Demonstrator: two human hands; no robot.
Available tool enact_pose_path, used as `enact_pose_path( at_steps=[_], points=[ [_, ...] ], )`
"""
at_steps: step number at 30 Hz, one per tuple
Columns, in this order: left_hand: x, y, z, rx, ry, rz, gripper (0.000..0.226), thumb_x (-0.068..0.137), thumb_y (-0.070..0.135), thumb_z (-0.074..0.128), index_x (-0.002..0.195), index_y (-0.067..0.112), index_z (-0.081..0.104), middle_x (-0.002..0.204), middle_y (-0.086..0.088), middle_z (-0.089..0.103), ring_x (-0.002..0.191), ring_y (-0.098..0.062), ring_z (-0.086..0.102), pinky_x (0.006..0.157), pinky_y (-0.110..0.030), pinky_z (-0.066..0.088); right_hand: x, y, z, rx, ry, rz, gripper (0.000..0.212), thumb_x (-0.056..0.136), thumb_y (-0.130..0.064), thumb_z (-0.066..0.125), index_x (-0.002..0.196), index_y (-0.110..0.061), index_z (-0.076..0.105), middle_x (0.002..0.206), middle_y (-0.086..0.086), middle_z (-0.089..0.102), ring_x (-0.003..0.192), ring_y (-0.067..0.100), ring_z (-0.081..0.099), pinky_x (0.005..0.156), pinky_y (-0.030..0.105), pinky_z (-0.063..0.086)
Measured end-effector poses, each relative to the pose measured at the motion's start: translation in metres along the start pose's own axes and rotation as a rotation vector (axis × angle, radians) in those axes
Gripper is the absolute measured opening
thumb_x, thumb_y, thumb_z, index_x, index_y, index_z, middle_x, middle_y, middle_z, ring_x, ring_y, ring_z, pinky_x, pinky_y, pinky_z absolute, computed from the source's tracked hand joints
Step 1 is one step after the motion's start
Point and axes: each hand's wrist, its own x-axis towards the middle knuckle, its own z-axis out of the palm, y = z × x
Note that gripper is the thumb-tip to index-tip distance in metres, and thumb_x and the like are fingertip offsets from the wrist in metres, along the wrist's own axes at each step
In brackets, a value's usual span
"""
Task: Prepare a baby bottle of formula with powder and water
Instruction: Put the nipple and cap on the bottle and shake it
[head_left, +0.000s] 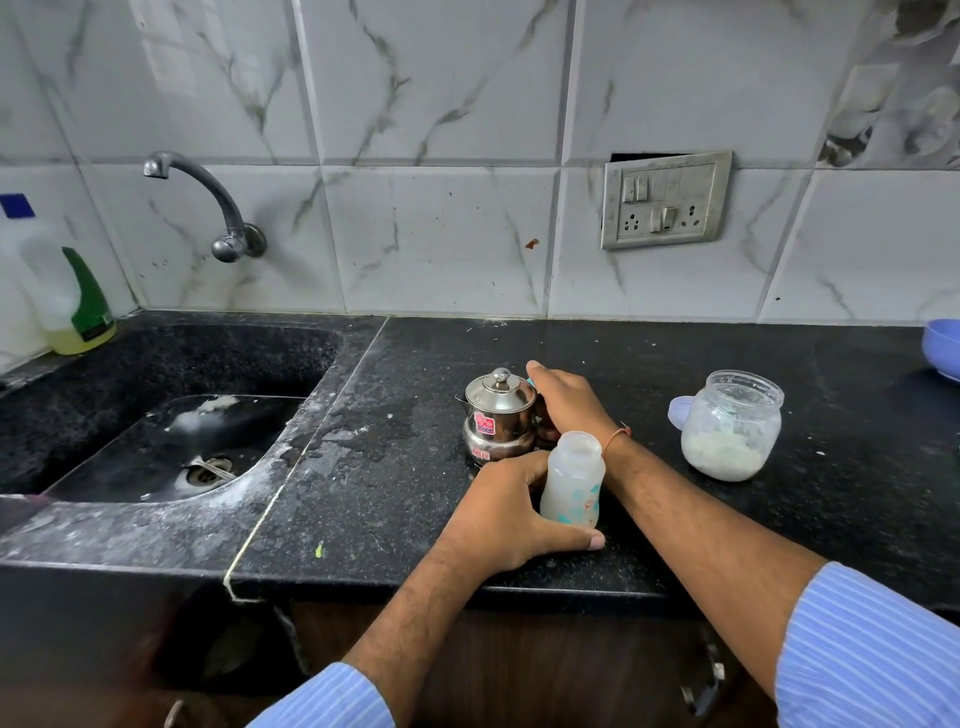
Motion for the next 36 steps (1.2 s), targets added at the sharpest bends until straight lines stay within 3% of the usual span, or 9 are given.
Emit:
enact_pose_path(
  at_steps=[4, 9, 15, 20, 26, 29, 32, 34, 36],
  points=[
    [0.001, 0.0, 0.0, 0.015, -0.003, 0.01, 0.077, 0.062, 0.059, 0.102, 0.13, 0.034, 0.076, 0.119, 0.025, 0.078, 0.117, 0.008, 0.069, 0.105, -0.032, 0.06, -0.002, -0.004, -0.005, -0.024, -0.047, 0.017, 0.046, 0.1, -0.056, 0.057, 0.101, -0.015, 0.078, 0.1, 0.006, 0.081, 0.101, 0.029, 0.075, 0.094, 0.046, 0.056],
    [0.001, -0.001, -0.001, 0.018, -0.011, -0.002, 0.079, 0.061, 0.063, 0.101, 0.13, 0.036, 0.075, 0.121, 0.026, 0.077, 0.118, 0.007, 0.069, 0.105, -0.033, 0.061, -0.005, -0.001, -0.013, -0.06, -0.109, -0.046, 0.036, 0.103, -0.05, 0.061, 0.081, -0.022, 0.065, 0.062, -0.014, 0.064, 0.064, 0.011, 0.054, 0.063, 0.031, 0.041],
    [0.001, 0.0, -0.001, 0.025, -0.006, 0.0, 0.079, 0.06, 0.063, 0.101, 0.13, 0.035, 0.075, 0.122, 0.026, 0.077, 0.118, 0.009, 0.068, 0.106, -0.033, 0.06, -0.007, -0.009, -0.02, 0.172, -0.194, 0.16, 0.037, 0.105, -0.046, 0.062, 0.079, -0.02, 0.055, 0.064, -0.001, 0.052, 0.043, 0.009, 0.036, 0.052, 0.025, 0.029],
    [0.001, 0.001, -0.002, 0.025, -0.017, 0.0, 0.08, 0.062, 0.06, 0.102, 0.133, 0.034, 0.074, 0.122, 0.026, 0.078, 0.118, 0.009, 0.069, 0.106, -0.032, 0.06, 0.002, -0.014, -0.028, 0.372, -0.075, 0.304, 0.041, 0.105, -0.05, 0.056, 0.078, -0.02, 0.063, 0.069, -0.001, 0.069, 0.041, 0.008, 0.032, 0.043, 0.02, 0.031],
    [0.001, 0.0, -0.001, 0.005, -0.022, -0.024, 0.074, 0.062, 0.055, 0.104, 0.127, 0.033, 0.076, 0.117, 0.024, 0.079, 0.112, 0.007, 0.072, 0.103, -0.036, 0.061, 0.039, -0.013, -0.035, -0.201, 0.166, -0.063, 0.027, 0.101, -0.047, 0.061, 0.093, -0.023, 0.07, 0.094, -0.003, 0.076, 0.066, 0.013, 0.057, 0.048, 0.024, 0.043],
    [0.001, -0.001, 0.0, 0.007, -0.019, -0.029, 0.075, 0.061, 0.057, 0.104, 0.127, 0.035, 0.076, 0.116, 0.026, 0.079, 0.113, 0.008, 0.072, 0.104, -0.035, 0.061, 0.052, -0.012, -0.034, -0.434, 0.062, -0.117, 0.032, 0.089, -0.057, 0.076, 0.109, -0.033, 0.073, 0.107, -0.01, 0.073, 0.093, 0.011, 0.067, 0.059, 0.024, 0.046],
    [0.001, -0.001, 0.0, 0.013, -0.016, -0.031, 0.074, 0.062, 0.056, 0.104, 0.127, 0.035, 0.076, 0.116, 0.025, 0.079, 0.113, 0.007, 0.071, 0.103, -0.034, 0.061, 0.065, -0.005, -0.028, -0.502, -0.073, -0.075, 0.044, 0.078, -0.063, 0.085, 0.111, -0.035, 0.073, 0.113, -0.006, 0.075, 0.1, 0.013, 0.069, 0.073, 0.03, 0.054],
    [0.001, 0.0, 0.0, 0.017, -0.014, -0.028, 0.073, 0.062, 0.056, 0.104, 0.125, 0.034, 0.076, 0.115, 0.024, 0.079, 0.111, 0.006, 0.072, 0.102, -0.035, 0.061, 0.074, 0.001, -0.024, -0.516, -0.094, -0.088, 0.042, 0.078, -0.058, 0.086, 0.109, -0.031, 0.077, 0.116, -0.004, 0.078, 0.107, 0.015, 0.071, 0.095, 0.035, 0.057],
    [0.001, 0.0, -0.001, 0.019, -0.017, -0.031, 0.073, 0.062, 0.057, 0.103, 0.126, 0.034, 0.076, 0.115, 0.024, 0.079, 0.111, 0.007, 0.071, 0.101, -0.034, 0.061, 0.077, 0.001, -0.023, -0.537, -0.103, -0.094, 0.031, 0.084, -0.048, 0.086, 0.106, -0.027, 0.081, 0.11, -0.005, 0.079, 0.107, 0.015, 0.072, 0.094, 0.031, 0.055]
  ],
)
